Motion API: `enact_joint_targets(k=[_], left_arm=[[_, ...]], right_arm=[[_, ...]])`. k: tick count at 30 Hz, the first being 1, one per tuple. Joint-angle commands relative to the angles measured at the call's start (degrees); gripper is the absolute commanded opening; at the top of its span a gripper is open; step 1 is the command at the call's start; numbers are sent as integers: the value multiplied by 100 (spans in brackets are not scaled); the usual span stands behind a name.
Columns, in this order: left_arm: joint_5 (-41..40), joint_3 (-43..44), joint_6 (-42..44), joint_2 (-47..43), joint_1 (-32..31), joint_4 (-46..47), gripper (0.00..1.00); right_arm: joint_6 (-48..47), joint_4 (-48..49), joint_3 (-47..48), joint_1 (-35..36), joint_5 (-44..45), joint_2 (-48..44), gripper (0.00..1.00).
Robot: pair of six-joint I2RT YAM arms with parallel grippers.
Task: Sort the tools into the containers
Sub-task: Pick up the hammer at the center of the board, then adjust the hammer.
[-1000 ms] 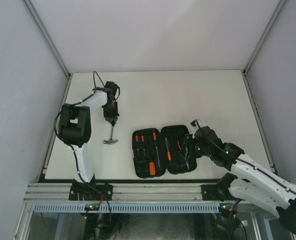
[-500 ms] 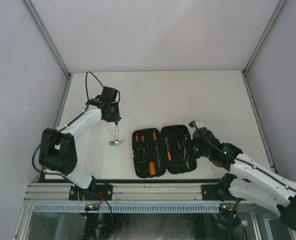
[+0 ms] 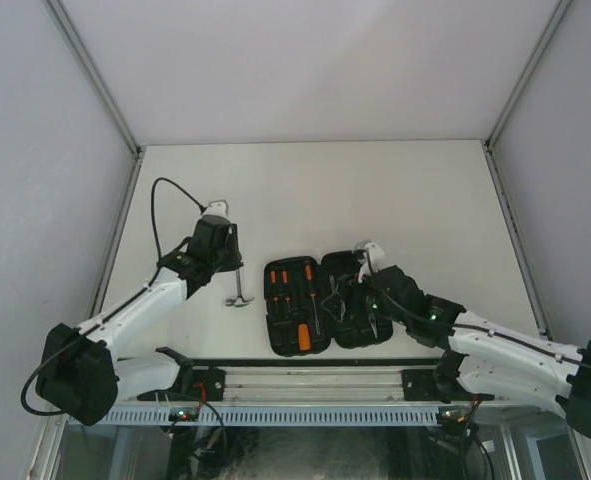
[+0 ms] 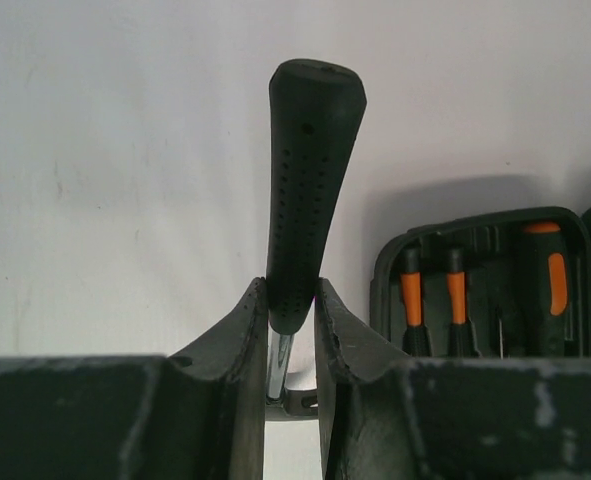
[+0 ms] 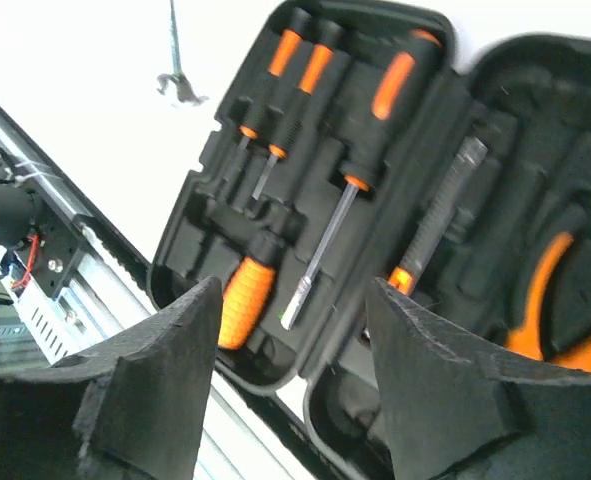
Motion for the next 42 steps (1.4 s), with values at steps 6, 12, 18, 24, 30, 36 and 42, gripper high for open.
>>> enact_joint_targets(k=[6, 12, 18, 24, 30, 36, 42], left_arm=[[-174, -443, -406, -935, -320, 505, 0], [-135, -546, -451, -1153, -385, 499, 0], [-143, -608, -425, -1333, -412, 422, 0], [-163, -714, -430, -1537, -425, 358, 0], [-123, -741, -447, -1625, -425, 300, 0], [-127, -696, -425, -1753, -426, 171, 0], [-90, -682, -453, -1877, -426, 84, 0]], right_arm=[[-460, 4472, 36, 504, -261, 2058, 62], [-244, 6270, 581, 518, -906, 3947, 62], [-358, 6696, 1380, 494, -1303, 5065, 63], [-382, 6758, 2081, 316, -1746, 5930, 64], [-125, 6927, 2593, 115, -2183, 6650, 63], [-101, 6673, 3068, 89, -2406, 7011, 54], [-51, 6626, 3332, 82, -2542, 7221, 29]])
